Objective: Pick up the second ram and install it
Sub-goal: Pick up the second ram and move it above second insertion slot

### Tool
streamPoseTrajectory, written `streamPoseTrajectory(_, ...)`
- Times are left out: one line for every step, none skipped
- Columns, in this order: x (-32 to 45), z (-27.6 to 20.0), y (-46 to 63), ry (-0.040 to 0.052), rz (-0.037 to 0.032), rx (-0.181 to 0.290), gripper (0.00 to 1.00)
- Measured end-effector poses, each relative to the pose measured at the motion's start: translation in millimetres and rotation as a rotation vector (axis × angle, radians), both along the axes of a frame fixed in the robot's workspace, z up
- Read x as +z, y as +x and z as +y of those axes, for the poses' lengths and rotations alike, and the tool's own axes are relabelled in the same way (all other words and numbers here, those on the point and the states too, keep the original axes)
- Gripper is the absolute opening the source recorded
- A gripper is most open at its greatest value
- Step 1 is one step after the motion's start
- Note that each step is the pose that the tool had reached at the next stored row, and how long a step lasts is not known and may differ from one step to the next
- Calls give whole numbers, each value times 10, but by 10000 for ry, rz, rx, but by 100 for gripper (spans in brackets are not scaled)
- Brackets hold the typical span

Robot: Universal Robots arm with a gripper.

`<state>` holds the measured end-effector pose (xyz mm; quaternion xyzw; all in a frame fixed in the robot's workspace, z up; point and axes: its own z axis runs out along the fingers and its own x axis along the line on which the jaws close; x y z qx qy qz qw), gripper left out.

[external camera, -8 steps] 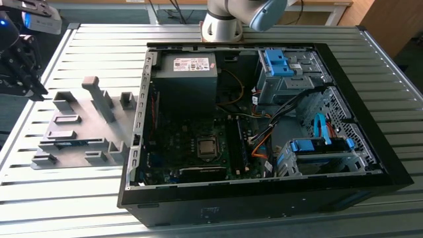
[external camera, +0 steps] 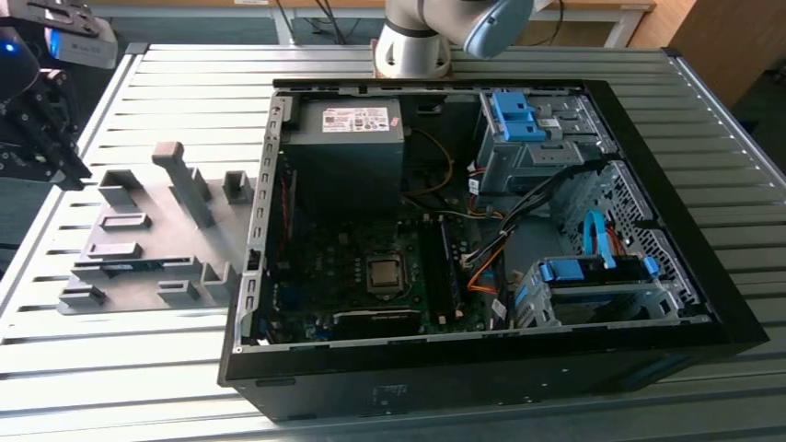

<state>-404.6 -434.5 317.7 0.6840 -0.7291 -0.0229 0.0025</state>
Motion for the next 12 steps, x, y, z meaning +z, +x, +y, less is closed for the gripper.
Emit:
streamPoseTrajectory(-6,0,0,0,0,-1,24)
streamPoseTrajectory(-12,0,0,0,0,0,24)
streamPoseTrajectory(-17,0,0,0,0,0,24)
streamPoseTrajectory(-22,0,0,0,0,0,24)
streamPoseTrajectory(-29,0,0,0,0,0,24)
streamPoseTrajectory(-35,0,0,0,0,0,24)
streamPoseTrajectory(-41,0,0,0,-1,0,24)
streamPoseTrajectory(-46,0,0,0,0,0,24)
streamPoseTrajectory(-52,0,0,0,0,0,24)
streamPoseTrajectory(-57,0,0,0,0,0,24)
streamPoseTrajectory(-63,0,0,0,0,0,24)
streamPoseTrajectory(-69,0,0,0,0,0,24)
